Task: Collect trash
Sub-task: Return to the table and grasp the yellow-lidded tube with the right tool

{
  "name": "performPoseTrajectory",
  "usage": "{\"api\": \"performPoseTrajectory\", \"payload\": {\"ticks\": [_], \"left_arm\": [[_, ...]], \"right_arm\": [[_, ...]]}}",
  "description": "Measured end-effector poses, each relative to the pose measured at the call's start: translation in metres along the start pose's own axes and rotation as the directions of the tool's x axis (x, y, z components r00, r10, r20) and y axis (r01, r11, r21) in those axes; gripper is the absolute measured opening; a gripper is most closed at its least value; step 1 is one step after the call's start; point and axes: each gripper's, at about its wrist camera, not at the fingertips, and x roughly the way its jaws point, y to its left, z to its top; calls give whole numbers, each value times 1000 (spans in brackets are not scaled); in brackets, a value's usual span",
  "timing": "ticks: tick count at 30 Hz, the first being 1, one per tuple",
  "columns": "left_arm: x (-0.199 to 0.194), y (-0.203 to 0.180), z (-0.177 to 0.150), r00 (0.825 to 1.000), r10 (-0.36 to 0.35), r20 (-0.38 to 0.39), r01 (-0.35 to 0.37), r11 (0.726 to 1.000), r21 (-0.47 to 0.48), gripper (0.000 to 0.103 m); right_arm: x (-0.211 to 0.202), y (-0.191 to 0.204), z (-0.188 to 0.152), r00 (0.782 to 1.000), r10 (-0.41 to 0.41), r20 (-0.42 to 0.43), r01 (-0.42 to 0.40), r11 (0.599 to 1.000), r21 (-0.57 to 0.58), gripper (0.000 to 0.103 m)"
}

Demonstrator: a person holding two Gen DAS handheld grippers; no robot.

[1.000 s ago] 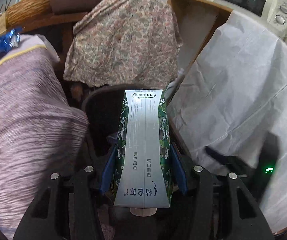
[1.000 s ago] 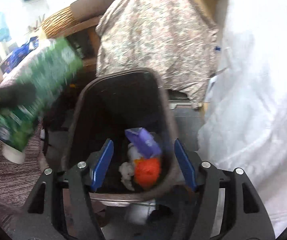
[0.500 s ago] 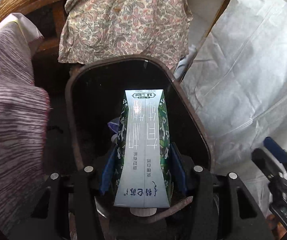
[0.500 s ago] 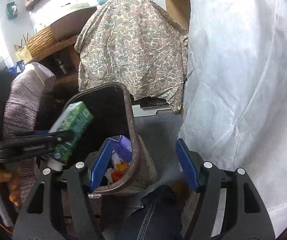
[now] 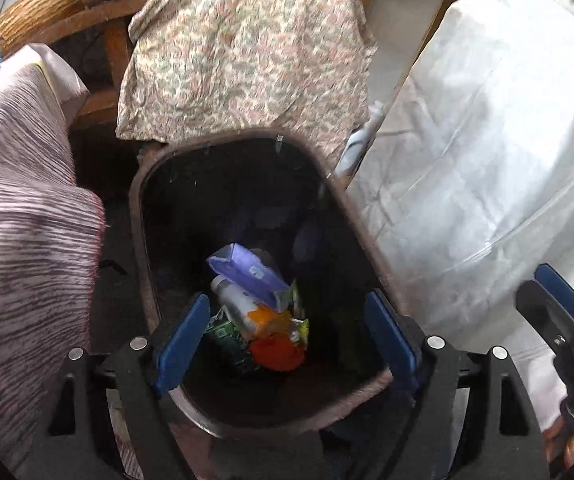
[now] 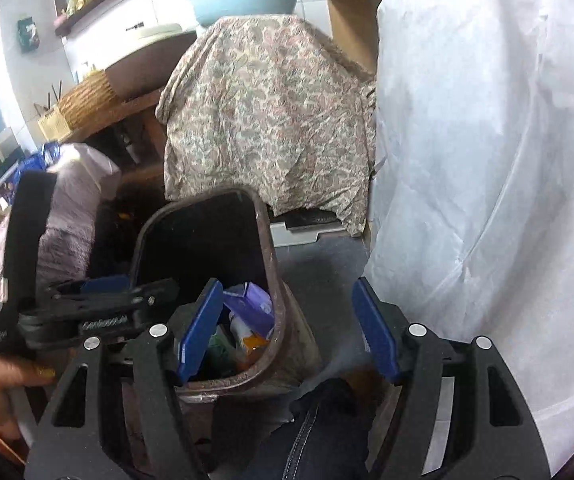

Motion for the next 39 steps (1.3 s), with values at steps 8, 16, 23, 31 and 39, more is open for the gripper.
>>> {"api": "performPoseTrajectory", "payload": {"ticks": [8,16,23,31,39], "left_arm": [[-72,-3,-2,991,-35,129,35,999,3,86],[-153,31,-11,970,13,241,-7,1000,-26,92],[-221,79,-25,935,96,342,-77,995,-69,98],[-267,146,-55,903,252,349,-223,967,-120,98],[-300,218,-81,871,362,334,-301,928,-221,98]], "right_arm": [[-17,14,16,999,30,36,-30,999,-13,78],[-28,54,26,995,90,53,-85,993,-83,79],[-36,116,34,977,205,56,-191,964,-185,85],[-42,208,34,926,377,-4,-358,875,-326,87],[-52,286,31,873,483,-74,-466,777,-424,88]]}}
